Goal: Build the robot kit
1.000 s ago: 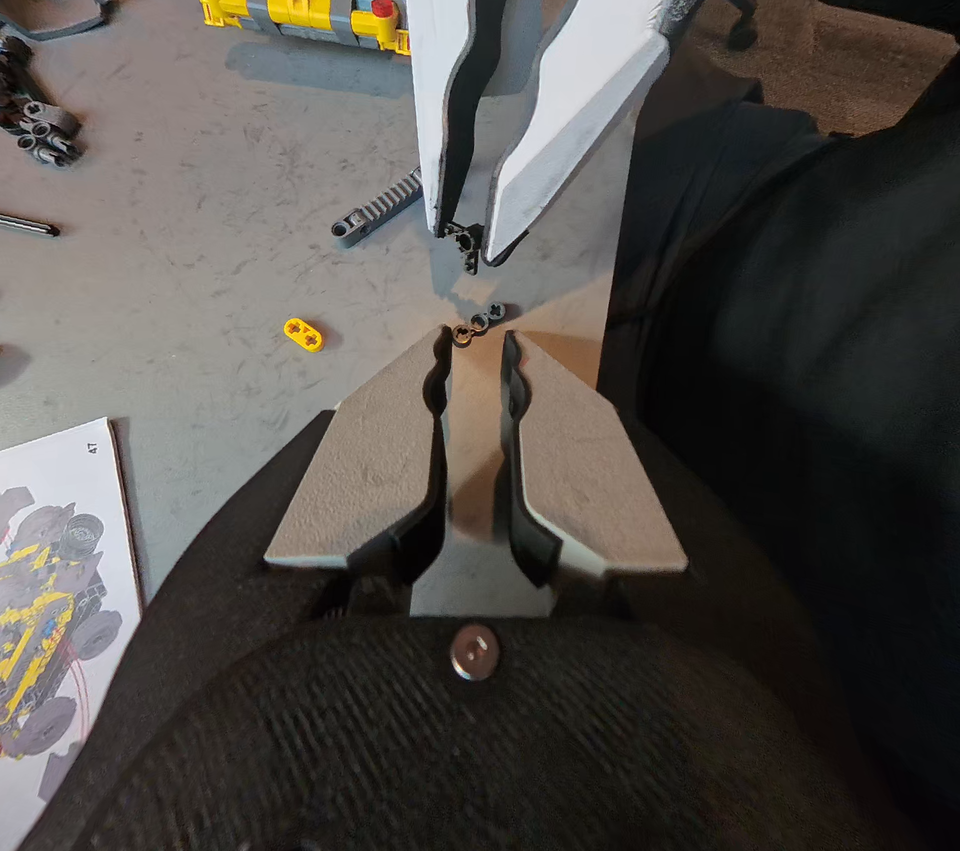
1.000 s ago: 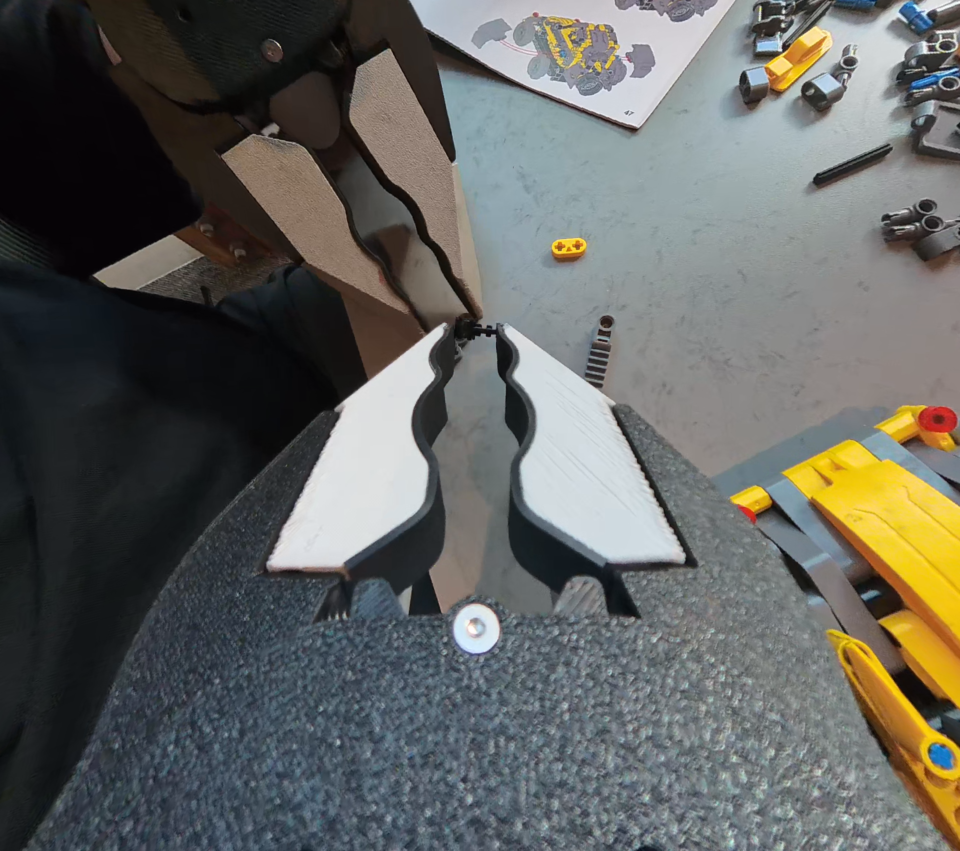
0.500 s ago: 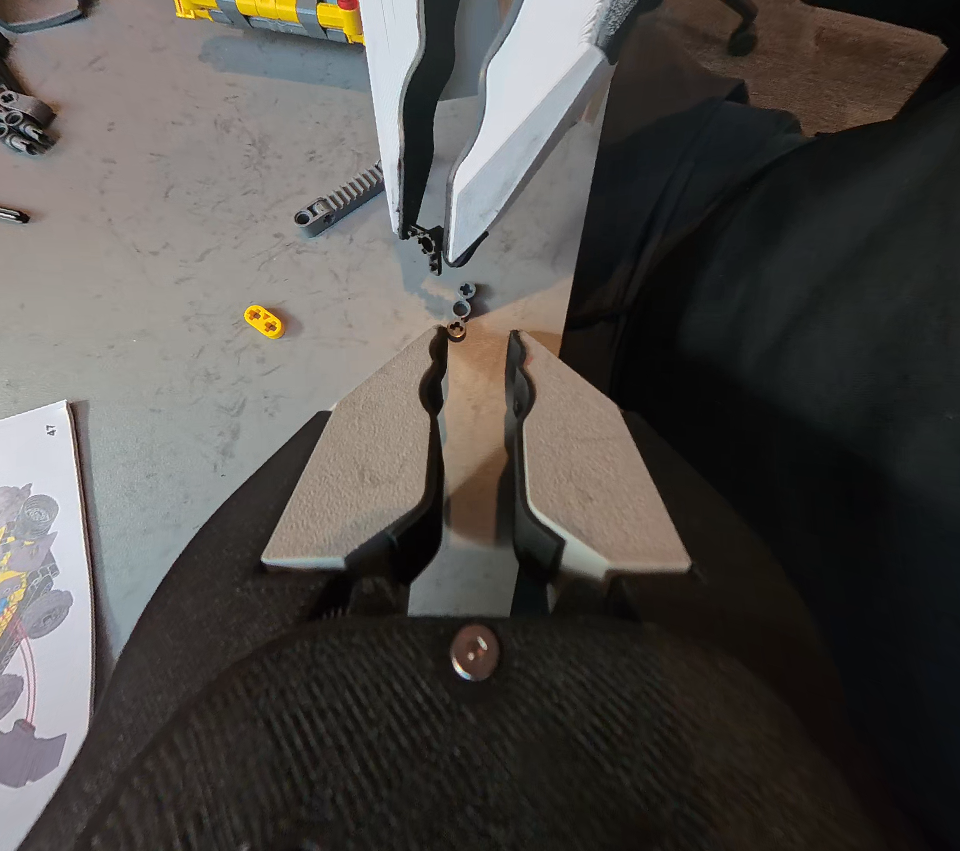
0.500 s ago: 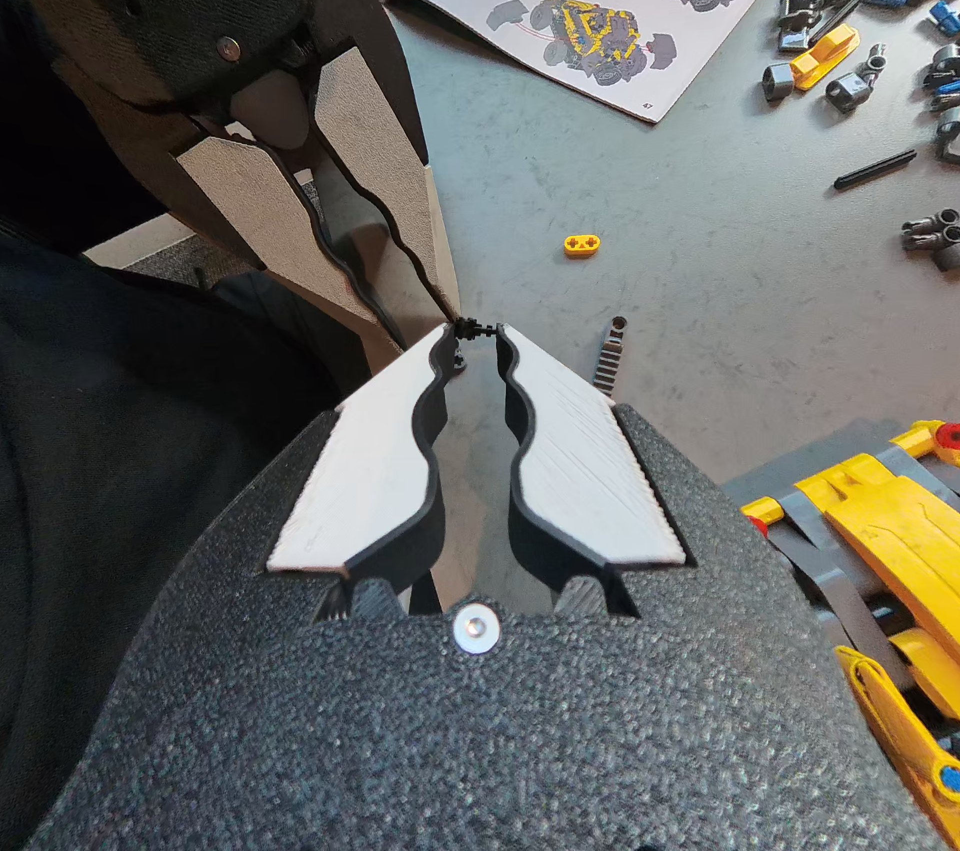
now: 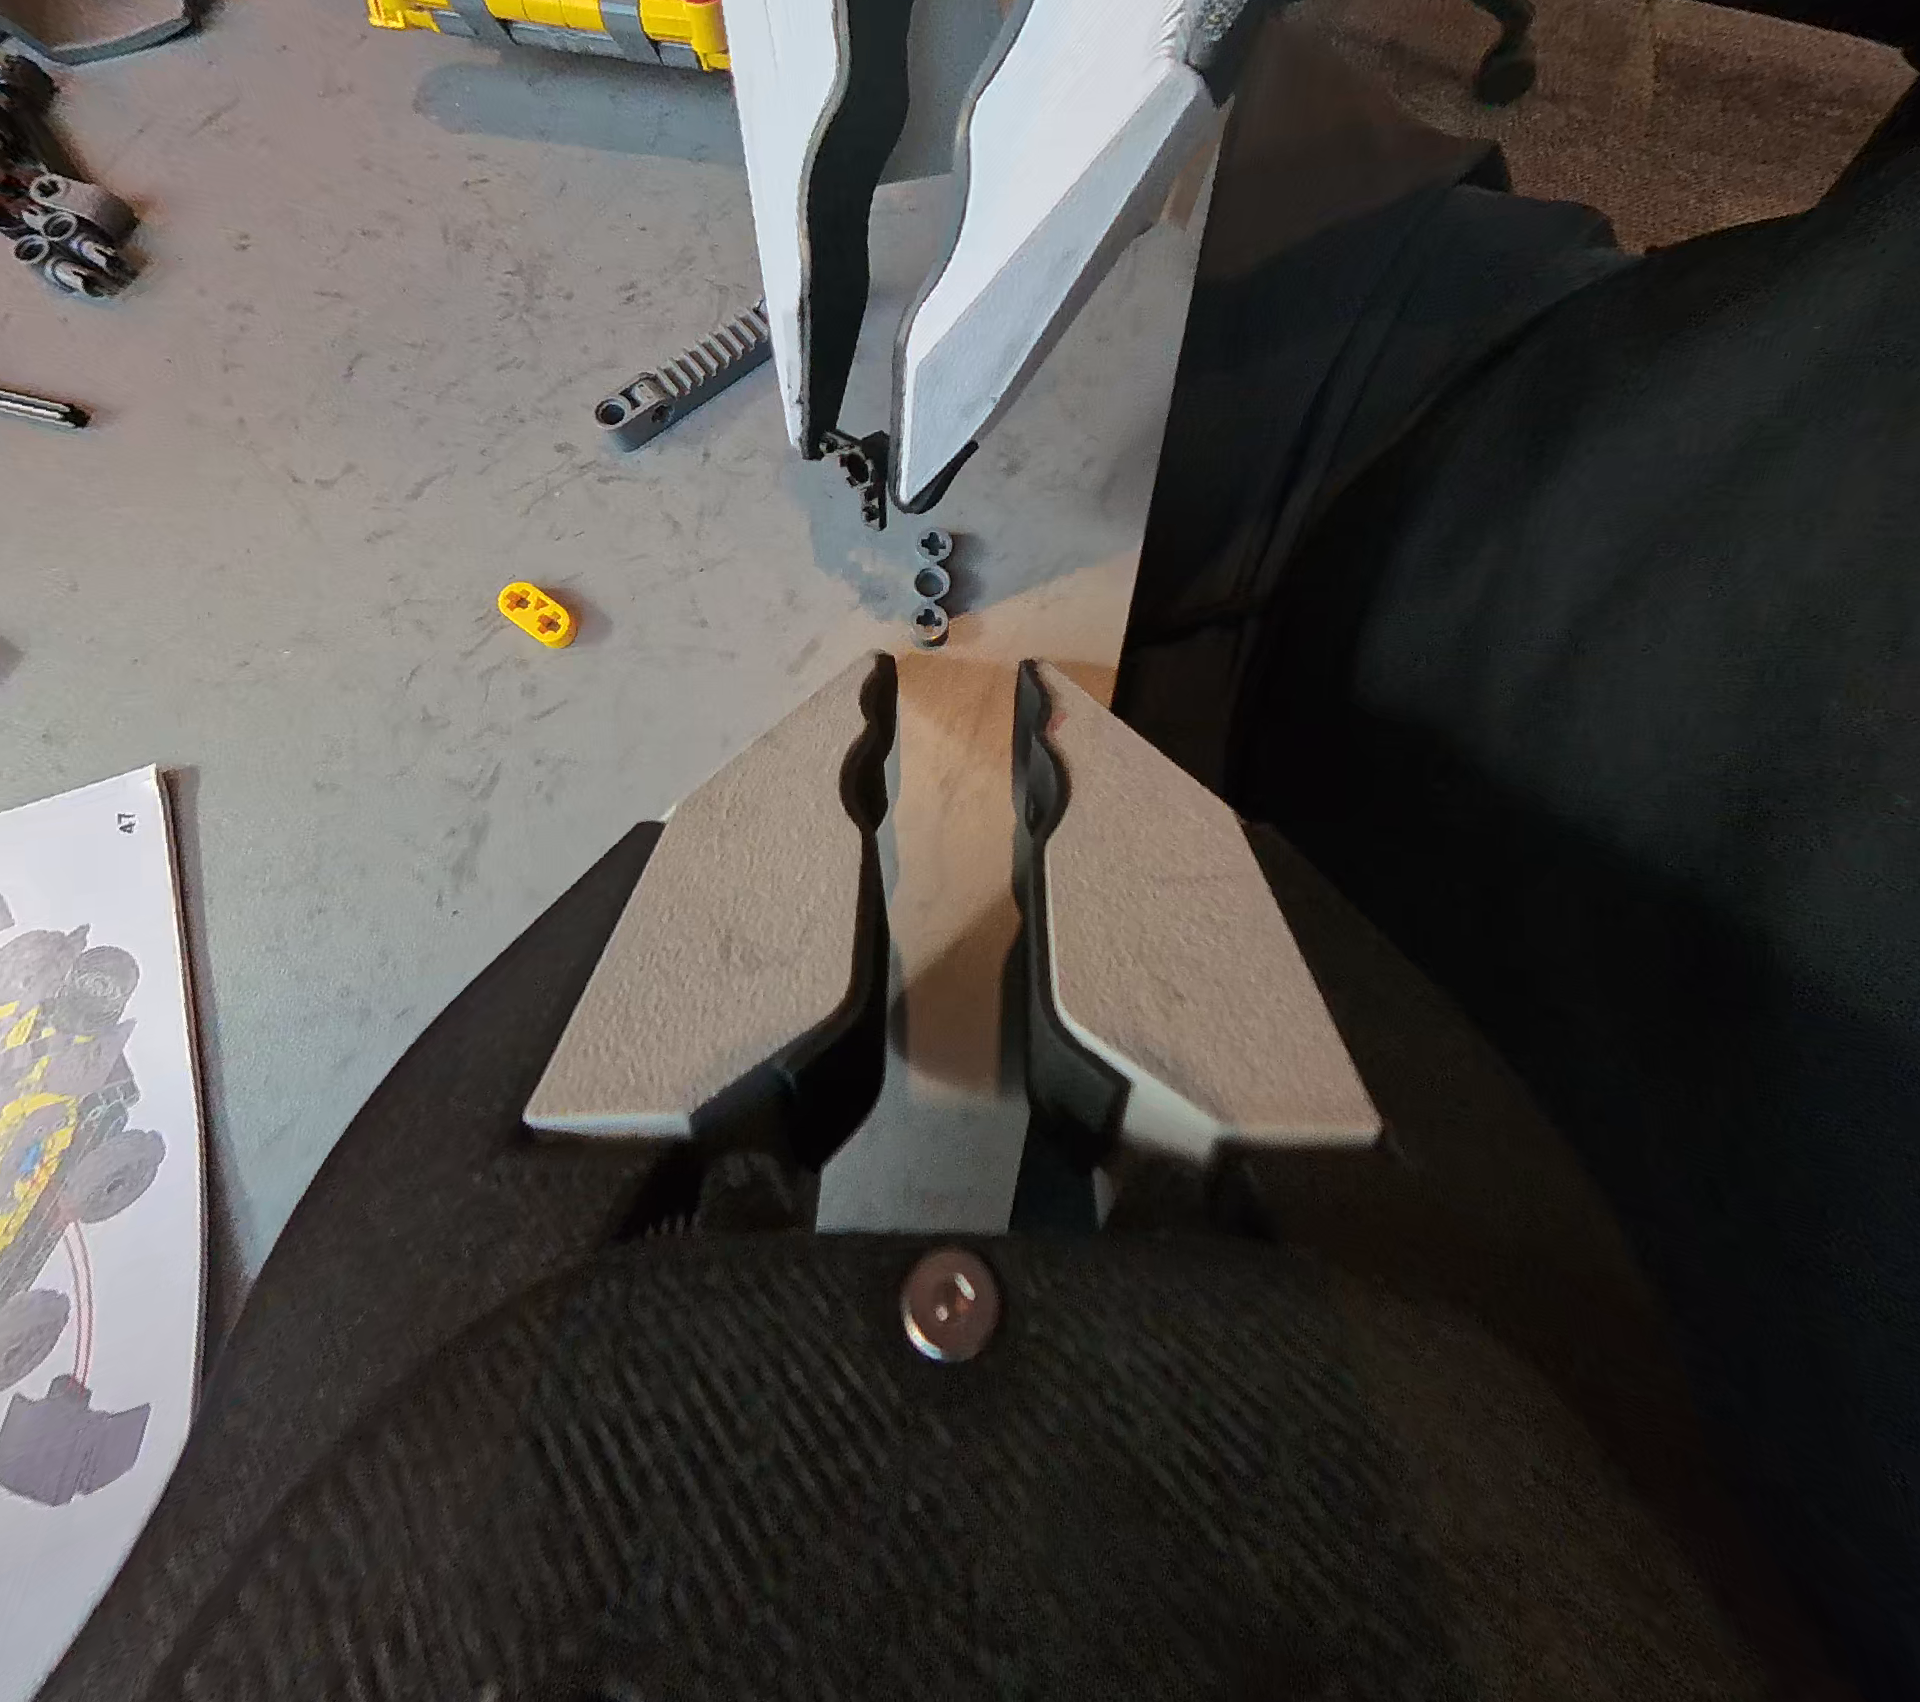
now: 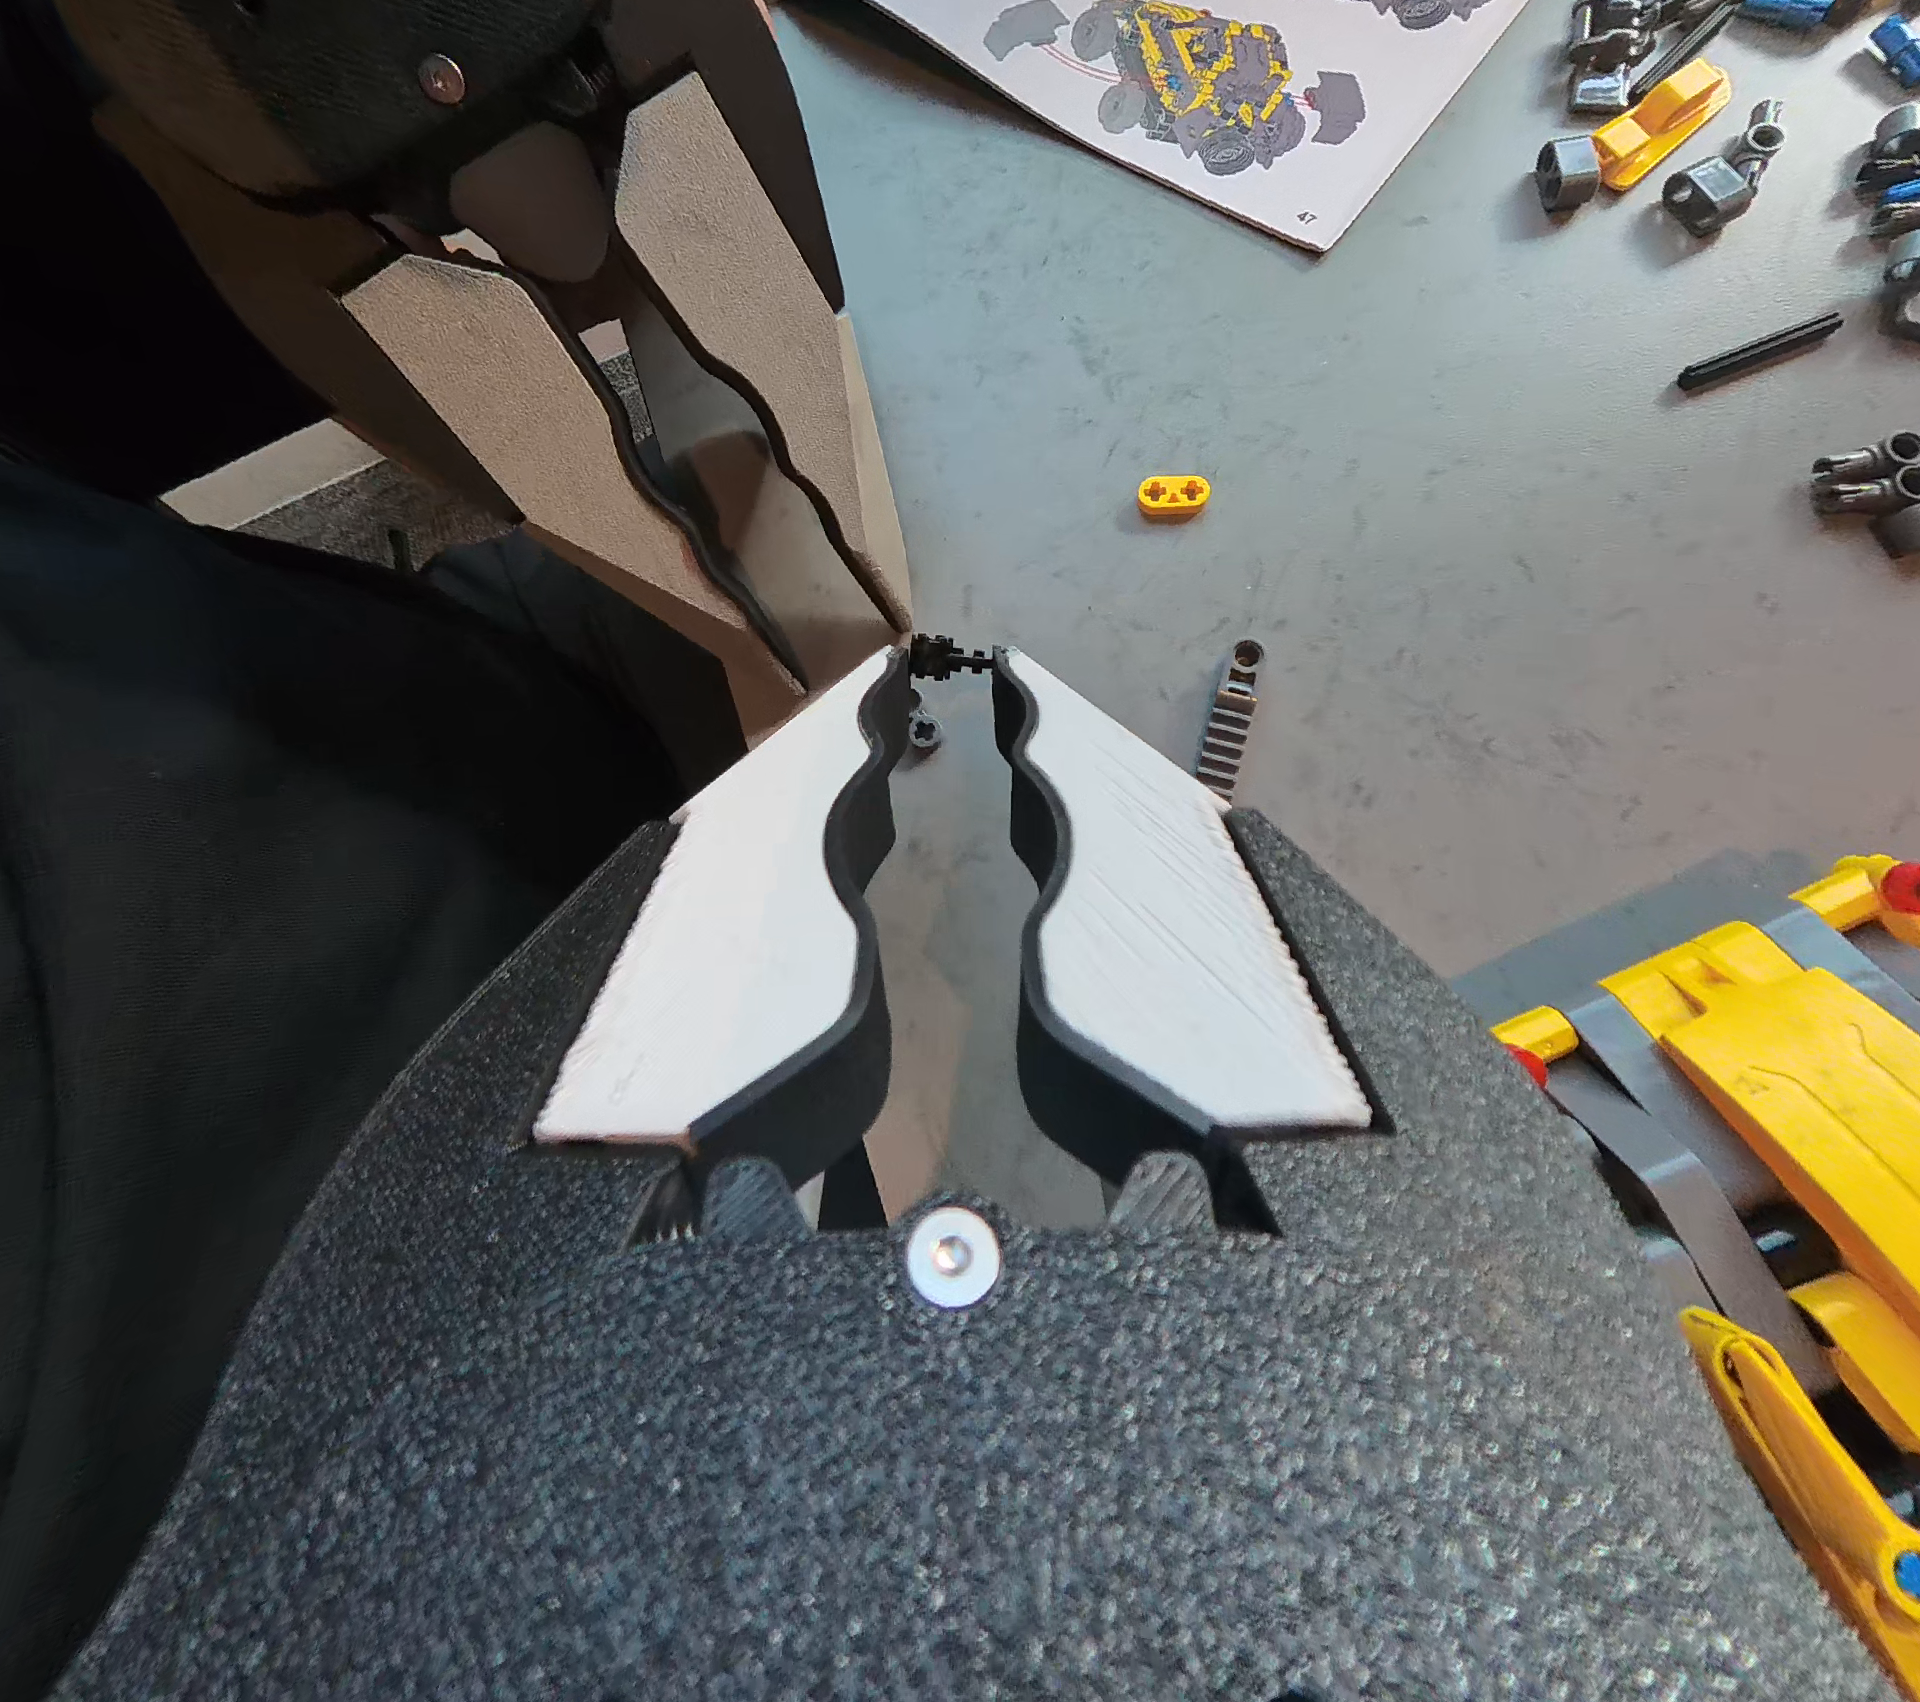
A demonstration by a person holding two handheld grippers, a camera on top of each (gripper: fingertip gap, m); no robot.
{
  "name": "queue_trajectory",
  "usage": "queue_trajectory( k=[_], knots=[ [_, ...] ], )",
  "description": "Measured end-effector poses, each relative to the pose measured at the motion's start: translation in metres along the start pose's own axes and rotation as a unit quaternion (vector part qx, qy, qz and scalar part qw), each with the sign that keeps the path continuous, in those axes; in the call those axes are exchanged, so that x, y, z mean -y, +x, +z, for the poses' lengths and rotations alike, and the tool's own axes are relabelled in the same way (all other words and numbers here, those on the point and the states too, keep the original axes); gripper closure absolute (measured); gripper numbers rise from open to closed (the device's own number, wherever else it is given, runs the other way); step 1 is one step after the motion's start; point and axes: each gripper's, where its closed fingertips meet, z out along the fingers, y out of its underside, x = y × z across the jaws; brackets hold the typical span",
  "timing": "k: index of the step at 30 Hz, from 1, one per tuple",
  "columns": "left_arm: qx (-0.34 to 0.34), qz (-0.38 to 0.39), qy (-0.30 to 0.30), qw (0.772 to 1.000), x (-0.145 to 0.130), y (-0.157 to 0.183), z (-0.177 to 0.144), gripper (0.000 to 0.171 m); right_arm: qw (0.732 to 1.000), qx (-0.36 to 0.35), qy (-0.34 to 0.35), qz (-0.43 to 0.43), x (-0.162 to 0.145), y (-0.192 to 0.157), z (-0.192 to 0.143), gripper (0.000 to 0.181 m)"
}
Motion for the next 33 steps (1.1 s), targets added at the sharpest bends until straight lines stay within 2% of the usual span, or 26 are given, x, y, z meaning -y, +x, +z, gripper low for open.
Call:
queue_trajectory(
  k=[9,24,33],
  knots=[
    [0.005,0.005,0.001,1.0,0.0,0.0,0.0,0.151,1.0,0.003,0.005,-0.011,0.001,-0.002,0.001,0.166],
    [0.008,0.004,0.002,1.0,-0.001,-0.002,-0.001,0.154,0.992,0.013,-0.03,-0.118,-0.001,-0.011,0.011,0.166],
    [0.011,0.011,0.003,1.0,-0.001,-0.001,-0.001,0.157,0.973,0.032,-0.071,-0.215,-0.006,-0.011,0.013,0.166]
  ],
)
